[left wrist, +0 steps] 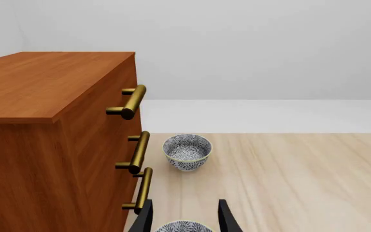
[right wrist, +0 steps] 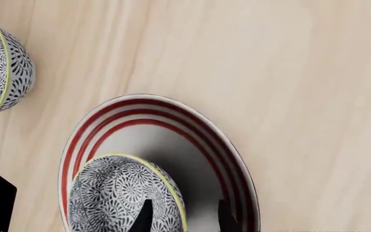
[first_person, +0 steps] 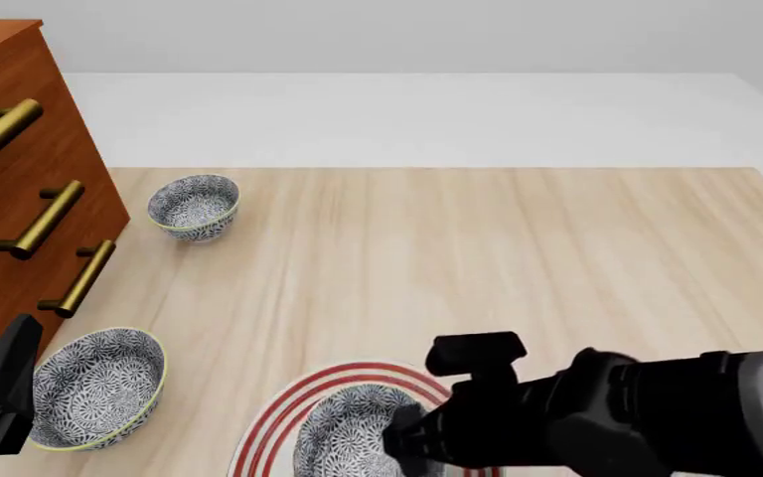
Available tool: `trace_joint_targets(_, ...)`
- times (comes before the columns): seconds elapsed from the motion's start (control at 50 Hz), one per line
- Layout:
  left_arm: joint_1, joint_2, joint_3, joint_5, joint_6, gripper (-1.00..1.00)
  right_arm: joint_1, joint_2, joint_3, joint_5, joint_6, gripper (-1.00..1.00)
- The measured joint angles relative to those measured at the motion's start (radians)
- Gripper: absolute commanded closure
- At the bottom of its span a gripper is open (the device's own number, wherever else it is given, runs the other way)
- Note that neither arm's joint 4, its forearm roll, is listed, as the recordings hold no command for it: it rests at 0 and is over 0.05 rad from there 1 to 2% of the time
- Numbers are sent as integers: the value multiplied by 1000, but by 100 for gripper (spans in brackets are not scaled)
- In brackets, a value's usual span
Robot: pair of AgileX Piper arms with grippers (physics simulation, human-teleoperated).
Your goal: Pick up the bowl and put it in the middle on the plate.
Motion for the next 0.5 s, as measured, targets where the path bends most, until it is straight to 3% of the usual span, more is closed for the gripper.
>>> trace_joint_targets(0.24, 0, 0, 0, 0, 0, -100, -59, -111, -38, 94, -57, -100)
trace_joint_targets(0.38, 0, 0, 0, 0, 0, -100, -123, -237, -111, 209, -123, -100)
trace_joint_targets(0.5, 0, 0, 0, 0, 0, -100, -215, -375, -237, 347, -212, -100)
